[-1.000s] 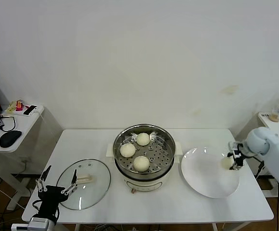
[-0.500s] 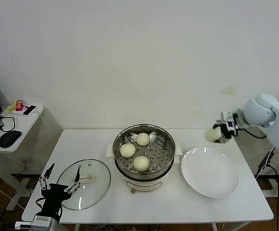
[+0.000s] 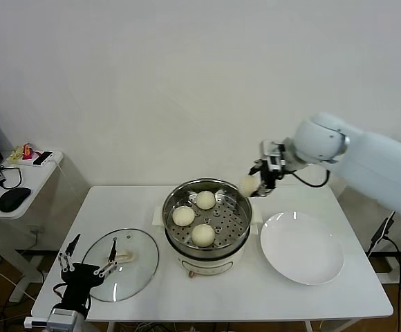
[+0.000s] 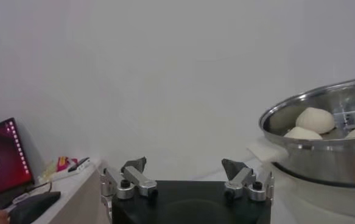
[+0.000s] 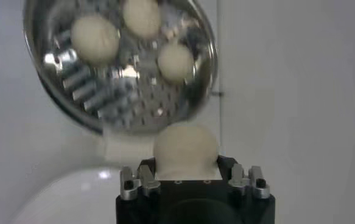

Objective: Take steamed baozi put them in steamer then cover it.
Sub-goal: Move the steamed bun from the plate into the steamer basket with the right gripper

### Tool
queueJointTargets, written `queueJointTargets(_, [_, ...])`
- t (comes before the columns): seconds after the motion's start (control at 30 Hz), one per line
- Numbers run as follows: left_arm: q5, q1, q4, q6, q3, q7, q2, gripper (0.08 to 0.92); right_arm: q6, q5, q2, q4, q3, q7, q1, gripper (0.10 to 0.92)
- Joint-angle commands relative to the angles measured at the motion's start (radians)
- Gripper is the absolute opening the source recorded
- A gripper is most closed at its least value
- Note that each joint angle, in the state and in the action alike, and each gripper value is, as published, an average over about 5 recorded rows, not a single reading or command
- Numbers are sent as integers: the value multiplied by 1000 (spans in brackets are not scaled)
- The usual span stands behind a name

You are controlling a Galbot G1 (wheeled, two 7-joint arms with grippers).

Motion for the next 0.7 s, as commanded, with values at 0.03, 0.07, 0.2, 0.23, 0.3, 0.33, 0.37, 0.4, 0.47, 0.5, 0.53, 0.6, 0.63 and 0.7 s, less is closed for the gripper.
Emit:
queueJointTargets(0.03, [-8, -4, 8, -1, -15, 1, 0, 823, -135, 211, 179, -22, -129, 135, 14, 628])
queueJointTargets(0.07, [-7, -4, 12, -1, -14, 1, -1, 823, -136, 203, 190, -35, -130, 136, 2, 628])
queueJointTargets(0.2, [-6, -4, 21, -3, -10, 1, -6, 823, -137, 162, 224, -83, -140, 134, -41, 628])
queueJointTargets(0.23, [-7, -5, 21, -3, -11, 1, -7, 823, -137, 153, 229, -91, -141, 132, -51, 629])
queueJointTargets(0.3, [-8, -6, 22, -3, -14, 1, -5, 823, -136, 135, 236, -108, -141, 130, -73, 630])
queueJointTargets(0.33, [-10, -7, 23, -3, -16, 1, -4, 823, -136, 127, 237, -114, -139, 130, -83, 630])
queueJointTargets(0.37, [-12, -7, 25, -3, -19, 1, -2, 823, -136, 118, 238, -120, -136, 129, -94, 630])
queueJointTargets(0.4, [-13, -8, 26, -3, -22, 1, -1, 823, -136, 108, 238, -127, -132, 129, -104, 629])
queueJointTargets(0.47, [-16, -8, 30, -3, -26, 1, 1, 823, -135, 84, 237, -138, -125, 126, -119, 628])
queueJointTargets(0.5, [-17, -9, 32, -4, -27, 1, 2, 823, -135, 70, 237, -145, -122, 124, -125, 628])
queueJointTargets(0.53, [-17, -10, 33, -4, -28, 1, 2, 823, -134, 60, 237, -150, -120, 123, -129, 628])
queueJointTargets(0.6, [-17, -12, 36, -4, -26, 1, 2, 823, -133, 41, 237, -163, -114, 121, -137, 628])
queueJointTargets(0.63, [-17, -13, 37, -4, -25, 1, 1, 823, -133, 36, 238, -169, -110, 121, -141, 628])
queueJointTargets(0.7, [-16, -15, 39, -4, -23, 1, 1, 823, -132, 27, 238, -179, -103, 118, -148, 629])
